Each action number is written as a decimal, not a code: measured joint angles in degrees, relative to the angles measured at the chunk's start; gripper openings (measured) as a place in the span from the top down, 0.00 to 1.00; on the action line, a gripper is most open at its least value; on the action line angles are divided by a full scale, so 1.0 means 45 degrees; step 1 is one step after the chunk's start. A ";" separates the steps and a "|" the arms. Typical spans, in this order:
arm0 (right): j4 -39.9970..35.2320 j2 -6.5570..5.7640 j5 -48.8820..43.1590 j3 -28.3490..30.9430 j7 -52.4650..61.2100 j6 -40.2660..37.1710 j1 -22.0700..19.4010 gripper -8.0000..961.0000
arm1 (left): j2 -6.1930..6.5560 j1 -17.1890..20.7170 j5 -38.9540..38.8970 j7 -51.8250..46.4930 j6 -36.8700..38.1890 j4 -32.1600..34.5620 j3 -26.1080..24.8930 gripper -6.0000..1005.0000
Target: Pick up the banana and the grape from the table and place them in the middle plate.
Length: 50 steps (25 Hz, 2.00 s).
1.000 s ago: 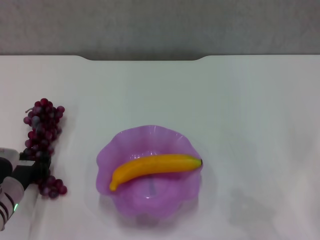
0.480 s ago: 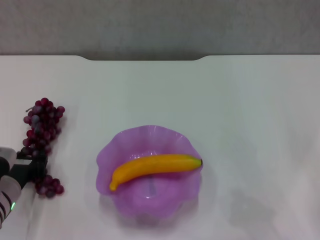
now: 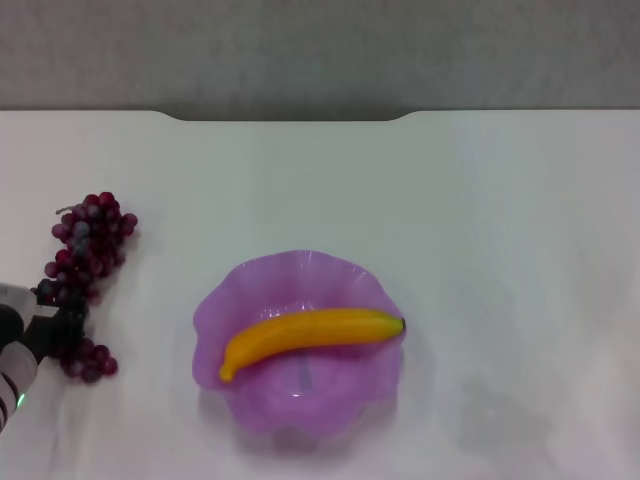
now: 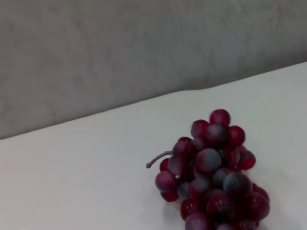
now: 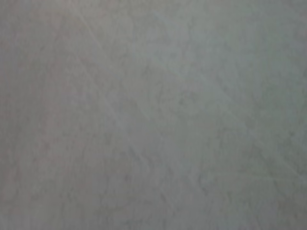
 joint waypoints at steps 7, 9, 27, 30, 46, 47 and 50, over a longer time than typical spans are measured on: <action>0.0000 0.0001 0.0000 0.0000 0.0000 0.0000 -0.0012 0.99 | -0.0003 0.0065 -0.0001 0.0479 0.0399 0.0001 -0.0668 0.65; 0.0000 0.0000 0.0000 0.0000 0.0000 0.0000 -0.0014 0.99 | -0.0020 0.0092 -0.0019 0.0583 0.0562 0.0000 -0.0675 0.65; 0.0001 -0.0020 0.0000 0.0000 0.0009 0.0330 0.0011 0.99 | -0.0038 0.0826 0.0141 -0.0085 0.4182 -0.0754 -0.0505 0.67; -0.0018 -0.0020 0.0000 -0.0008 0.0027 0.0594 0.0022 0.99 | -0.0030 0.1058 0.0742 -0.0131 0.4973 -0.1056 -0.0487 0.68; -0.0063 -0.0019 -0.0001 -0.0439 0.0034 0.1568 0.0354 0.99 | 0.0589 0.3000 0.8019 -0.0335 0.6883 -0.6507 -0.0629 0.69; -0.0065 -0.0019 0.0000 -0.0478 0.0033 0.1654 0.0372 0.99 | 0.0611 0.3204 0.8527 -0.0382 0.6883 -0.6805 -0.0629 0.69; -0.0085 -0.0019 0.0000 -0.0484 0.0030 0.1807 0.0415 0.99 | 0.0532 0.3619 1.0043 -0.0486 0.6880 -0.7316 -0.0616 0.69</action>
